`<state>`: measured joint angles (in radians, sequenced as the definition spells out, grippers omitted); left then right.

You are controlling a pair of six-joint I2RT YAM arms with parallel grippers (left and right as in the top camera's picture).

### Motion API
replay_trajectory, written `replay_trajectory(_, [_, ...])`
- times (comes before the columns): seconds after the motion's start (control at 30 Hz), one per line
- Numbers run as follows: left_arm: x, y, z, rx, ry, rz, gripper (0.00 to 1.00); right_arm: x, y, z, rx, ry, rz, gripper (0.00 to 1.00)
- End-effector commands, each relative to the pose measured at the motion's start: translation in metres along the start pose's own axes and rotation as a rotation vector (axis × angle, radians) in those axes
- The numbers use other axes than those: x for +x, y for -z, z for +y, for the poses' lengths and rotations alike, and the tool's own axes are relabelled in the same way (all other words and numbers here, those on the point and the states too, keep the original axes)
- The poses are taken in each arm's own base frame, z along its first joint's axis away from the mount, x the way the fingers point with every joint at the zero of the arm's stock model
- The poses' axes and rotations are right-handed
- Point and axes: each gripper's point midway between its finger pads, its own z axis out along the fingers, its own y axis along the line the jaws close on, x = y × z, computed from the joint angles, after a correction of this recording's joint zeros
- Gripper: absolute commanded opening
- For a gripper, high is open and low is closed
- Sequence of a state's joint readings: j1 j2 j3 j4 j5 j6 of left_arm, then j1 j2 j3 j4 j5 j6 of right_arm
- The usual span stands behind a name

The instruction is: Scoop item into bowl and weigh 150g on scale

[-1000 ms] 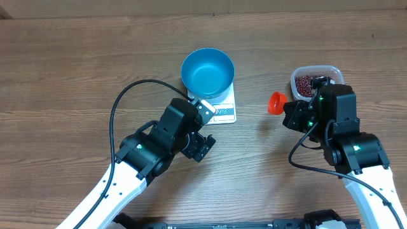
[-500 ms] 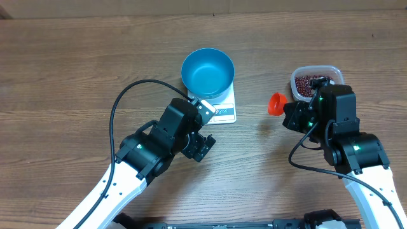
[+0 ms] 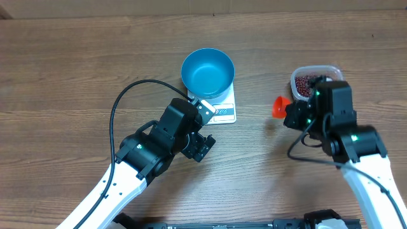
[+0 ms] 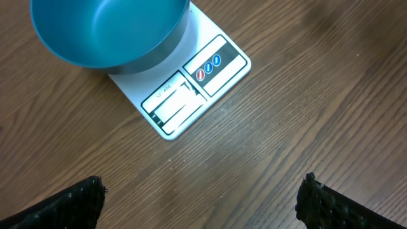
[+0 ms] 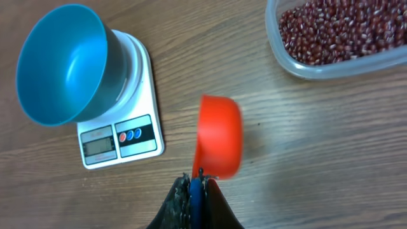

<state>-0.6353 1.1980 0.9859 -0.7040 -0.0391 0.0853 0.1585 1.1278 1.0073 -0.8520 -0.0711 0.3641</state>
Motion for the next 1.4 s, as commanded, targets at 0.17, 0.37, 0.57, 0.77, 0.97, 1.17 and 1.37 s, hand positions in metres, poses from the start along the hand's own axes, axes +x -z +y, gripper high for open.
replay_trajectory(0.17, [0.001, -0.002, 0.001, -0.007, -0.014, 0.007, 0.99, -0.048, -0.007, -0.012, 0.170, 0.040, -0.003, 0.04])
replay_trajectory(0.37, [0.001, -0.002, 0.001, -0.007, -0.014, 0.007, 0.99, -0.084, 0.002, -0.041, 0.256, 0.000, -0.058, 0.04])
replay_trajectory(0.57, [0.001, -0.002, 0.001, -0.007, -0.014, 0.007, 0.99, -0.109, 0.004, -0.098, 0.304, -0.072, -0.090, 0.04])
replay_trajectory(0.77, [0.001, -0.002, 0.001, -0.007, -0.014, 0.007, 0.99, -0.113, -0.019, -0.127, 0.251, -0.103, -0.044, 0.04])
replay_trajectory(0.97, [0.001, -0.002, 0.001, -0.007, -0.014, 0.007, 0.99, -0.113, -0.038, -0.131, 0.235, -0.082, -0.018, 0.04])
replay_trajectory(1.17, [0.001, -0.002, 0.001, -0.007, -0.014, 0.007, 0.99, -0.114, -0.038, -0.134, 0.248, -0.015, -0.013, 0.04])
replay_trajectory(1.37, [0.001, -0.002, 0.001, -0.007, -0.014, 0.007, 0.99, -0.120, -0.039, -0.134, 0.247, 0.041, -0.031, 0.04])
